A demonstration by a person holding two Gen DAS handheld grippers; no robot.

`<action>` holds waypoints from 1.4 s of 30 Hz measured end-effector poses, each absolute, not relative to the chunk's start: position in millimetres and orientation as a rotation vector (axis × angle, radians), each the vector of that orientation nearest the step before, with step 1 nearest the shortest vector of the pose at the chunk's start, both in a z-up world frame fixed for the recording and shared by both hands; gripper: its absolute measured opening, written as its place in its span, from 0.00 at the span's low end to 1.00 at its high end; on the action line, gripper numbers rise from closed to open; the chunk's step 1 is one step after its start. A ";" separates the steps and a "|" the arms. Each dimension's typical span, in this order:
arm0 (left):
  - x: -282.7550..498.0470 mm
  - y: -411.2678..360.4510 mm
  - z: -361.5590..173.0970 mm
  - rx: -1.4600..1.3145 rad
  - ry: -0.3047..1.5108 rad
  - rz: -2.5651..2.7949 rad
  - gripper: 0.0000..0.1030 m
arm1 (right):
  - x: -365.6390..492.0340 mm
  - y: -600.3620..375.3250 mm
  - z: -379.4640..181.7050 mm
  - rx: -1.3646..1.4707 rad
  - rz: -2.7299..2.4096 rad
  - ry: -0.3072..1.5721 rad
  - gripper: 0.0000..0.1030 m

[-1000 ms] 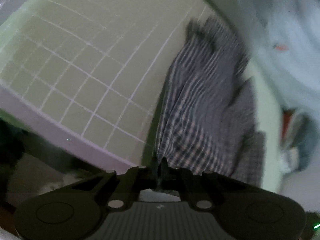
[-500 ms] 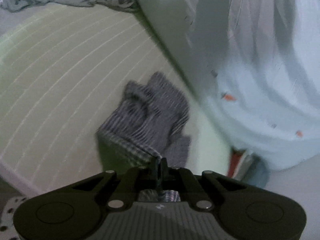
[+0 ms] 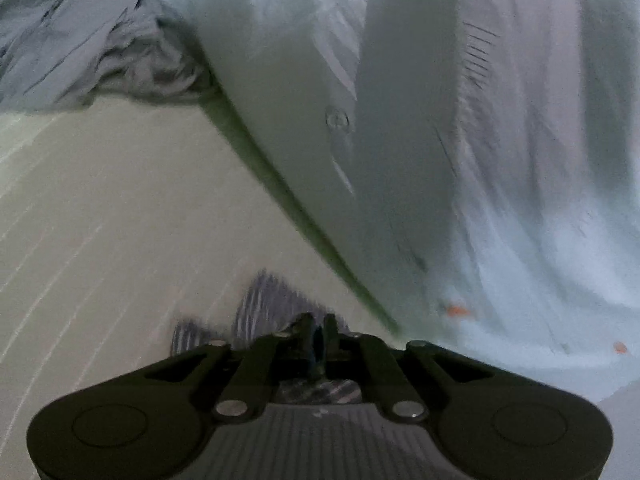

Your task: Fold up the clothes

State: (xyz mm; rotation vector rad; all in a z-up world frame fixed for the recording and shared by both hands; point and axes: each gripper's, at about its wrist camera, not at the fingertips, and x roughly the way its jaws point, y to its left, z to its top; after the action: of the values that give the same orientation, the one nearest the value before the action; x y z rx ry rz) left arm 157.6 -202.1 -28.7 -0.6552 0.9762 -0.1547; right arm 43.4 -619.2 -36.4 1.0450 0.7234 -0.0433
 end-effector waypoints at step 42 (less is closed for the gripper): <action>207.9 -272.1 -159.0 -0.458 1.191 -0.287 0.60 | 149.6 -534.7 -146.2 0.580 0.082 0.985 1.00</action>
State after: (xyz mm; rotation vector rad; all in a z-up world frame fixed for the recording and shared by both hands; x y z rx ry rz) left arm 207.9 -272.1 -159.0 -0.4577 1.1905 -0.2873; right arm 149.6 -534.7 -146.2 0.5796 0.9848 0.0820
